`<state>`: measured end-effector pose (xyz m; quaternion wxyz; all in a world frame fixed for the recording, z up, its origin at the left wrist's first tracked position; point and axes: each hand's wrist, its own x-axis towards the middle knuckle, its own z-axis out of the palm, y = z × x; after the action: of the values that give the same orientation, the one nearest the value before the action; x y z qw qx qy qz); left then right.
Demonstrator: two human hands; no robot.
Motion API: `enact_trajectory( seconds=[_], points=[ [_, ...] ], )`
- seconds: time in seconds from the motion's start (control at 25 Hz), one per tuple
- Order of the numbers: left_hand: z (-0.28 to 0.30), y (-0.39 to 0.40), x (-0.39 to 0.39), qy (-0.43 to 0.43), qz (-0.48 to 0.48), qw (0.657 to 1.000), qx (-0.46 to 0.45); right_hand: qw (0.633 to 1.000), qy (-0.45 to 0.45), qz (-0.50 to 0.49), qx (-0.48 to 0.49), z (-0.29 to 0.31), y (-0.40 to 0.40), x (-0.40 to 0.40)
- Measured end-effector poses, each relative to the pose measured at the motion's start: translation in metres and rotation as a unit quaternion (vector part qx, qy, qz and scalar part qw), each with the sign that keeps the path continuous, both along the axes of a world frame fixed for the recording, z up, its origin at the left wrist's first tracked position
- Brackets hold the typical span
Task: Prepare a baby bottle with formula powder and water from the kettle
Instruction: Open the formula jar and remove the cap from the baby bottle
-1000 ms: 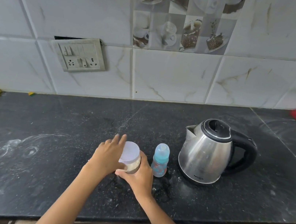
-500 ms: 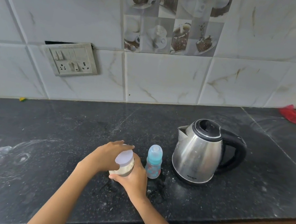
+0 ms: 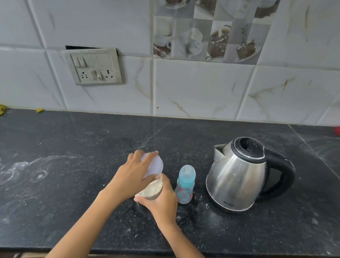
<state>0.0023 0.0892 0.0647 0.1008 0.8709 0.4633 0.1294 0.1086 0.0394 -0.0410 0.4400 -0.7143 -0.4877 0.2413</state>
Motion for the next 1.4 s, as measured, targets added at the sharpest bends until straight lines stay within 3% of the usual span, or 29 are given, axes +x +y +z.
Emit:
enact_trajectory(
  seconds=[0.12, 0.24, 0.48, 0.72, 0.8, 0.92, 1.08, 1.28, 1.4],
  points=[
    [-0.003, -0.026, -0.023, -0.121, 0.017, 0.992, 0.042, 1.0, 0.009, 0.004, -0.011, -0.003, 0.0, -0.002],
    [-0.031, -0.056, -0.054, -0.164, 0.043, 0.985, 0.033, 0.999, 0.015, 0.036, -0.033, -0.002, -0.009, -0.002],
    [-0.101, -0.086, -0.067, 0.003, 0.032, 0.999, -0.027, 0.998, -0.053, 0.037, 0.019, -0.014, -0.05, 0.025],
    [-0.124, -0.085, -0.056, 0.095, -0.008, 0.994, 0.053, 0.996, -0.009, -0.007, 0.084, 0.003, -0.068, 0.046],
    [-0.11, -0.091, -0.046, 0.043, -0.005, 0.998, 0.052, 0.992, 0.006, -0.051, 0.117, 0.005, -0.073, 0.054],
    [-0.078, -0.094, -0.015, -0.11, -0.035, 0.991, 0.068, 0.982, 0.0, -0.11, 0.151, 0.003, -0.073, 0.068],
    [-0.055, -0.076, 0.039, -0.237, -0.054, 0.97, 0.004, 0.995, -0.004, -0.063, 0.083, 0.001, -0.054, 0.08],
    [-0.058, -0.042, 0.08, -0.285, -0.062, 0.946, -0.139, 0.997, 0.077, 0.0, 0.029, -0.003, -0.023, 0.086],
    [-0.052, -0.027, 0.083, -0.308, -0.06, 0.937, -0.153, 0.991, 0.131, 0.028, 0.025, 0.009, -0.019, 0.099]
  ],
)
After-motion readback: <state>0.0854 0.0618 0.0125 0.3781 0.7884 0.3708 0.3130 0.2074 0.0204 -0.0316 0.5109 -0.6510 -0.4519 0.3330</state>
